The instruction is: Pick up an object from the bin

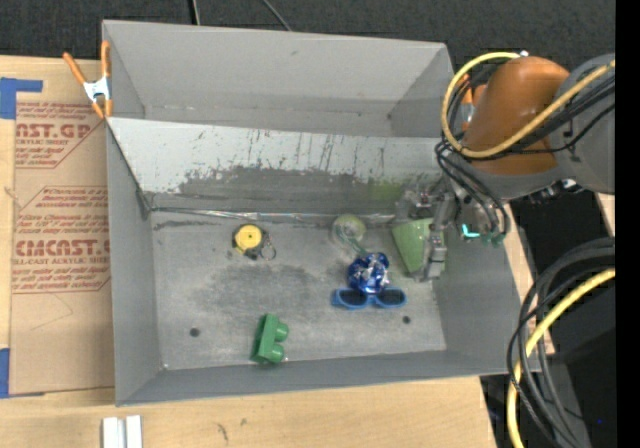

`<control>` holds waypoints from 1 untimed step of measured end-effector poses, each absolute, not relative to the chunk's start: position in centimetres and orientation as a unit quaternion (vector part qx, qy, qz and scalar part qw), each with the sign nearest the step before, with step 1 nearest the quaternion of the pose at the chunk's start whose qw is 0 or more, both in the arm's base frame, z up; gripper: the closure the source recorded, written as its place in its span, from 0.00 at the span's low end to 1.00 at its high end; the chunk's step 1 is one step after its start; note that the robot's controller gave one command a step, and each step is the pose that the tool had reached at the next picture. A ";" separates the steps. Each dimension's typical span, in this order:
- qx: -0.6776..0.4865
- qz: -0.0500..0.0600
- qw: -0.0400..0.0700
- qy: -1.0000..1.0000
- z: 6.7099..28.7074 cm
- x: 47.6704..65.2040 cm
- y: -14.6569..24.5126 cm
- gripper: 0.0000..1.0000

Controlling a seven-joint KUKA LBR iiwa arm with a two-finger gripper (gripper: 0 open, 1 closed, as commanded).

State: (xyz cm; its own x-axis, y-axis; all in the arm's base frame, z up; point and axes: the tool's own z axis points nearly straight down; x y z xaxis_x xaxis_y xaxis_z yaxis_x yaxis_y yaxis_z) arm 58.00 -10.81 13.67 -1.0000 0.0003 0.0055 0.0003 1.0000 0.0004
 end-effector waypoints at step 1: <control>0.141 -0.002 0.001 -0.990 6.9 54.4 -3.6 0.00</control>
Offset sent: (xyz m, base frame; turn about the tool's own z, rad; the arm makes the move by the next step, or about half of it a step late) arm -0.0350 0.0692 -0.0667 -0.2797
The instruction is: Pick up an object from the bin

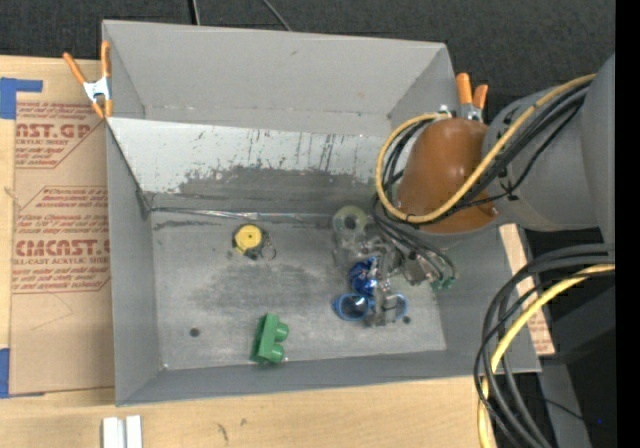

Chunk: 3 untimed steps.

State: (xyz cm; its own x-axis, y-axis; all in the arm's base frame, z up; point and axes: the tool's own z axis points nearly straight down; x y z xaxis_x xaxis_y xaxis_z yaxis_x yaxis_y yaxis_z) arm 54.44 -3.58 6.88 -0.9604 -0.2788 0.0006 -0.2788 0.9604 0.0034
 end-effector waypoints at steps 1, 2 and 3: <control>0.139 0.000 0.000 -0.990 7.0 54.5 -3.8 1.00; 0.089 0.001 -0.005 -0.996 18.9 54.6 -6.9 1.00; 0.255 0.001 -0.003 -0.967 24.9 52.8 -6.8 1.00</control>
Offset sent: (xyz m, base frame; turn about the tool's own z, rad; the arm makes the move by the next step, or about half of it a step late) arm 0.0000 0.0000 0.0000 0.0000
